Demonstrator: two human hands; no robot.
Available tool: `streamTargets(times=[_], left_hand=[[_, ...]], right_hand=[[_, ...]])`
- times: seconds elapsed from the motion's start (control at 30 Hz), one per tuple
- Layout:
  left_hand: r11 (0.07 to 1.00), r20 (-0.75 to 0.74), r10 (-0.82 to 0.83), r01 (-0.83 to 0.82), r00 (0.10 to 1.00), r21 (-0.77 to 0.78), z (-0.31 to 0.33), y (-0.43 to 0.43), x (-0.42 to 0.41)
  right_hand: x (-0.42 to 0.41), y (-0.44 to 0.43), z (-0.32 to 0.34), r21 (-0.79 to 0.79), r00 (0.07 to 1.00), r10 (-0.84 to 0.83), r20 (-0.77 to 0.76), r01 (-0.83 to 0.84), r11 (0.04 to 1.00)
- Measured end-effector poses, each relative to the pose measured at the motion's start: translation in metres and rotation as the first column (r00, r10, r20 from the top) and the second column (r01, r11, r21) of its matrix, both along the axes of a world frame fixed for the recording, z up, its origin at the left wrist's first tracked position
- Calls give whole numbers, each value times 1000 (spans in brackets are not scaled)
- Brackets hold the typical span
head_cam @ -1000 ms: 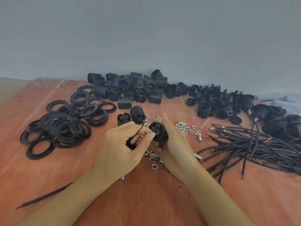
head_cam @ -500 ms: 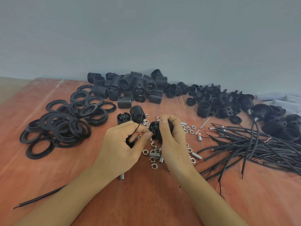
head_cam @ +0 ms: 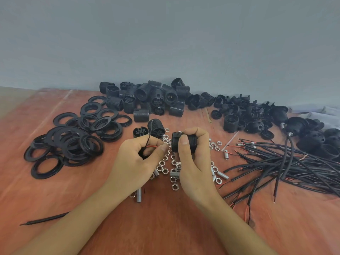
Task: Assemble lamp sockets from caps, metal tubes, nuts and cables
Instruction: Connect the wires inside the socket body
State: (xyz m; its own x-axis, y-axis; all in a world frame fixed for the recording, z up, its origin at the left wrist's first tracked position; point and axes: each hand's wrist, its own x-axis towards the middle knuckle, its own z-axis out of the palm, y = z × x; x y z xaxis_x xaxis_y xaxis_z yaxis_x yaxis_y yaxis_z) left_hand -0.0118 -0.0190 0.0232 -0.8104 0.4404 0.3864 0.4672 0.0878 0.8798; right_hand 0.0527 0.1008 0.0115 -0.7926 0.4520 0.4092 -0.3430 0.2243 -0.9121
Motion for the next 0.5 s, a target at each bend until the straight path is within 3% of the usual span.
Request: streamTargets(times=[0.23, 0.43, 0.5], left_hand=[[995, 51, -88, 85, 995, 54, 2, -2, -1], [998, -228, 23, -36, 973, -49, 0, -3, 0], [997, -301, 43, -60, 953, -49, 0, -3, 0]], right_hand=[[3, 0, 0, 56, 999, 18, -39, -15, 998], [-2, 2, 1, -49, 999, 19, 37, -17, 999], [-3, 2, 3, -154, 995, 46, 85, -32, 988]])
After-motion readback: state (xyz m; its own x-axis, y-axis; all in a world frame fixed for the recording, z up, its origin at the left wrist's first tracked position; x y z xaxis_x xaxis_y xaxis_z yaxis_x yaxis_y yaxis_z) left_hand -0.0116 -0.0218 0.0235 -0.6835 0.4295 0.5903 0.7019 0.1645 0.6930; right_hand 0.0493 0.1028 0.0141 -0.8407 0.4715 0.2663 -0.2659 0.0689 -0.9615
